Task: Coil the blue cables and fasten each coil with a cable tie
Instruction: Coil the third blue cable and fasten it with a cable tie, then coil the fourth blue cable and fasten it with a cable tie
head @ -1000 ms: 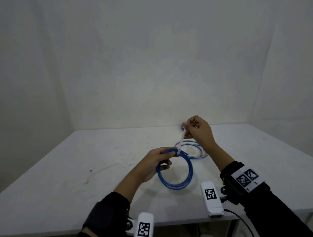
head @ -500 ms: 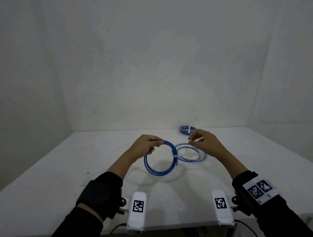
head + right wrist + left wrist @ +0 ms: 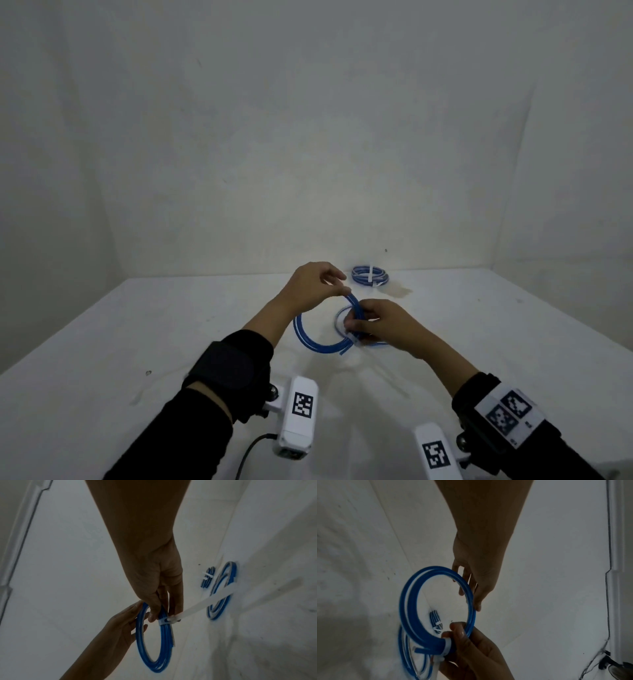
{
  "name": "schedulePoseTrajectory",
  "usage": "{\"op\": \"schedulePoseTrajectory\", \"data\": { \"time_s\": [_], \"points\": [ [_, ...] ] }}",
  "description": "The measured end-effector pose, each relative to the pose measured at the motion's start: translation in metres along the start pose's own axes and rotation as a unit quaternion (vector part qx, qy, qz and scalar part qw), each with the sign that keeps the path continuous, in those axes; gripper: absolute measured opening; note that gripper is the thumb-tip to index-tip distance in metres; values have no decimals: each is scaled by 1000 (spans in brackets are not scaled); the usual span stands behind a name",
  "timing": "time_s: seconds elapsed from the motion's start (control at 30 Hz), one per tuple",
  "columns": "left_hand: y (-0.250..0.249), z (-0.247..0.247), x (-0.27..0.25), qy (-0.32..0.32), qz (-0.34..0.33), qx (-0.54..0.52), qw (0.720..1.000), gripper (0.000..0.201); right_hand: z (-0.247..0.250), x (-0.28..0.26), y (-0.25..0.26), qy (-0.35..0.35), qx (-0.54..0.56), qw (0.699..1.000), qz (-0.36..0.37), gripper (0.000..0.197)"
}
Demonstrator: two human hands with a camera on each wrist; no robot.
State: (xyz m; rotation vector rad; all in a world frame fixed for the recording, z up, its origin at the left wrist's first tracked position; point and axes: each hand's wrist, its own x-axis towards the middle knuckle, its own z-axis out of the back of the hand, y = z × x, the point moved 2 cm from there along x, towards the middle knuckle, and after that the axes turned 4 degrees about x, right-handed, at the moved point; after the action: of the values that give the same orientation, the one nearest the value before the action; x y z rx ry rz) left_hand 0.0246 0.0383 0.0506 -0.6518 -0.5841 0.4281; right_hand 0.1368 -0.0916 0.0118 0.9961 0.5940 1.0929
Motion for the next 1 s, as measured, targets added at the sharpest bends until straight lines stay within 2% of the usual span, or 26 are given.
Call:
{"op": "schedulePoseTrajectory", "data": {
  "time_s": [0.1, 0.2, 0.33, 0.57, 0.63, 0.73, 0.83, 0.9, 1.0],
  "points": [
    [9, -11, 17, -111, 14, -42, 993, 24, 17, 13, -14, -33, 54, 998, -24, 14],
    [26, -28, 28, -157, 48, -67, 984, 21, 39, 27, -29, -96, 163, 981, -37, 26],
    [69, -60, 41, -131, 98, -28, 986, 18, 70, 53, -44, -206, 218, 953, -38, 36],
    [121, -92, 75, -92, 143, 41, 985, 26, 100, 139, -36, -289, 288, 913, 13, 43],
    [133, -97, 81, -81, 150, 64, 983, 29, 102, 170, -36, -304, 286, 909, 18, 44],
    [147, -106, 87, -55, 170, 105, 978, 35, 104, 214, -39, -322, 265, 909, 4, 36],
    [157, -116, 89, -37, 179, 145, 972, 39, 108, 250, -59, -364, 246, 898, -23, 56],
    [161, -121, 88, -50, 171, 159, 971, 39, 114, 267, -80, -383, 208, 899, -49, 62],
    [164, -123, 89, -64, 159, 165, 971, 38, 122, 293, -125, -350, 167, 917, -92, 69]
  ]
}}
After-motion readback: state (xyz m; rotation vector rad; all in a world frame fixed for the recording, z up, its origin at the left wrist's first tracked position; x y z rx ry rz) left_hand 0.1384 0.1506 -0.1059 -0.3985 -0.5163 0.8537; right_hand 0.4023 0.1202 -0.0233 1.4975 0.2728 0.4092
